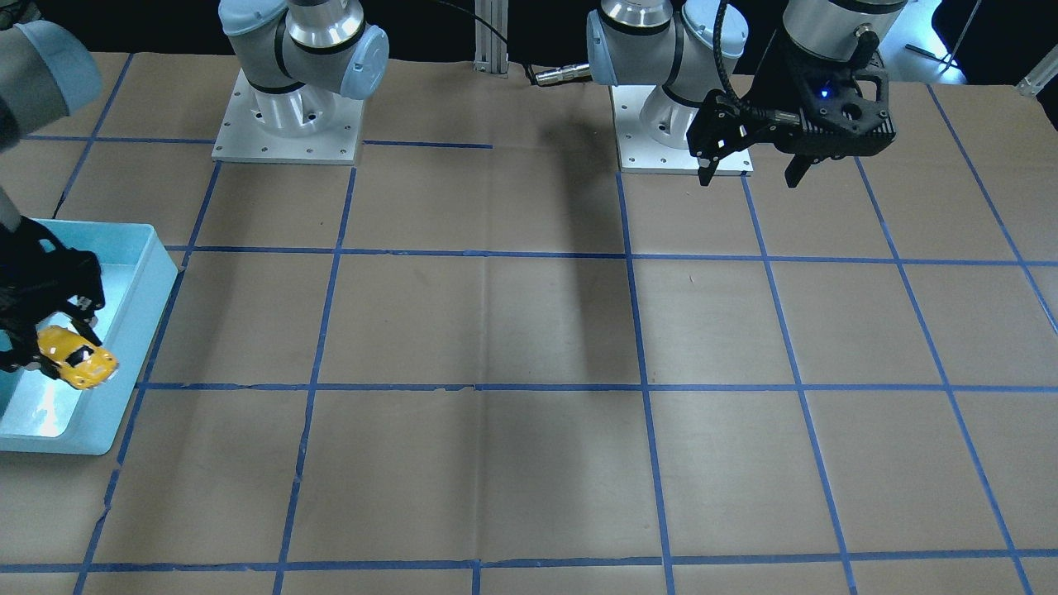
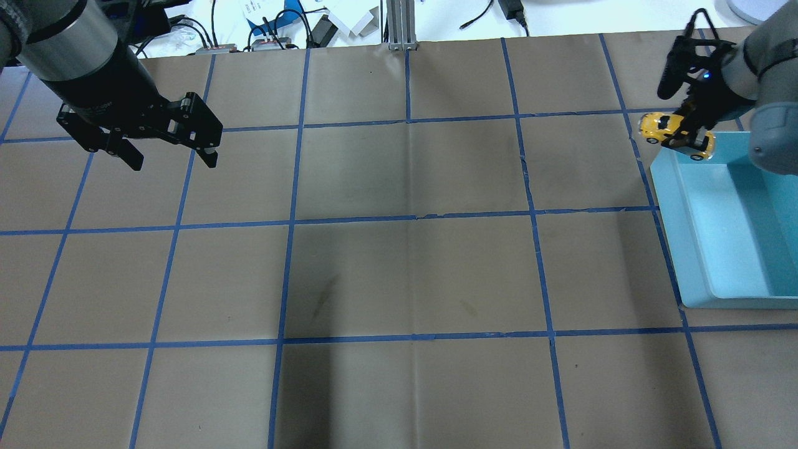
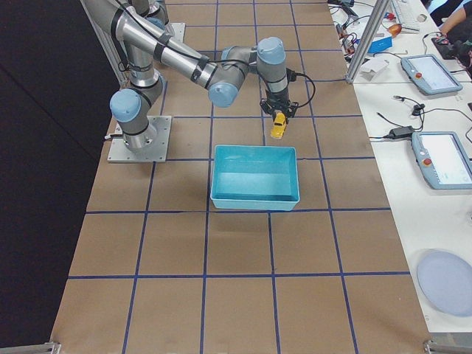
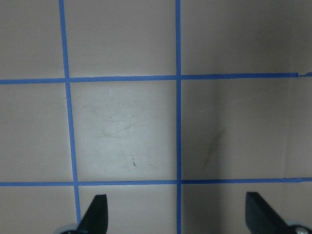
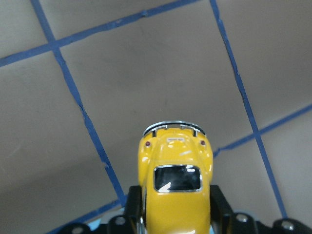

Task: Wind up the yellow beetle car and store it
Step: 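Lift the car with the right gripper and carry it over the bin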

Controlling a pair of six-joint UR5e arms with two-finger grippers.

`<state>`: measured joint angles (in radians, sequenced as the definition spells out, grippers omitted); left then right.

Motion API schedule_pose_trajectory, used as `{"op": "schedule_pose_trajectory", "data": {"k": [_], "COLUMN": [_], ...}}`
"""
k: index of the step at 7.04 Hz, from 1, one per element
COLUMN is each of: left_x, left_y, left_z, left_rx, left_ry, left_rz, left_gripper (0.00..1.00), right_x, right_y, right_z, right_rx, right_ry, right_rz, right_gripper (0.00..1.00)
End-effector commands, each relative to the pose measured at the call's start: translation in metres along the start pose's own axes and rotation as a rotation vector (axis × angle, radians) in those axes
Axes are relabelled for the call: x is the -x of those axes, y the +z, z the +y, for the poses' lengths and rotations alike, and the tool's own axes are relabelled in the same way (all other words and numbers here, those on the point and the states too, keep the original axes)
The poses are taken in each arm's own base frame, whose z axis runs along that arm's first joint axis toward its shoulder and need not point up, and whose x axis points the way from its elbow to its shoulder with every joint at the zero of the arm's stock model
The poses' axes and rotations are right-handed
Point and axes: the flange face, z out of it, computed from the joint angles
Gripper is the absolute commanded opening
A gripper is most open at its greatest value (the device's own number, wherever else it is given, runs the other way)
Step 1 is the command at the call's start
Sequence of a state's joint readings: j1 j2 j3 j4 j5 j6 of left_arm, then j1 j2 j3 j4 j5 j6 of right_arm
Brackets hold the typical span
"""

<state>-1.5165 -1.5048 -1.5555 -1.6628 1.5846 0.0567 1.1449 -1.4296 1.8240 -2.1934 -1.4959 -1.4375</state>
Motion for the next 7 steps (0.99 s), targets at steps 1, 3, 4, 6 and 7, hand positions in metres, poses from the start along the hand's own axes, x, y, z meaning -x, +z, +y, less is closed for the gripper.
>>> {"op": "schedule_pose_trajectory", "data": {"k": [1, 3, 4, 6, 7], "left_x": [0.000, 0.000, 0.000, 0.000, 0.000], "left_y": [0.000, 0.000, -0.001, -0.001, 0.000], "left_z": [0.000, 0.000, 0.001, 0.001, 0.000], "left_rx": [0.000, 0.000, -0.002, -0.002, 0.000], "left_ry": [0.001, 0.001, 0.001, 0.001, 0.001], "left_rz": [0.000, 0.000, 0.000, 0.000, 0.000], "left_gripper": [1.00, 1.00, 1.00, 1.00, 1.00], "right_x": [-0.022, -0.009, 0.000, -0.004, -0.007], "right_y": [0.011, 0.056, 0.066, 0.088, 0.098], "right_z": [0.104, 0.153, 0.159, 0.167, 0.169], "right_rx": [0.046, 0.118, 0.210, 0.268, 0.272], "right_ry": [0.476, 0.897, 1.051, 1.102, 1.111], "right_rz": [-0.052, -0.132, -0.175, -0.214, -0.218], "right_gripper": [0.04, 0.04, 0.03, 0.02, 0.02]}}
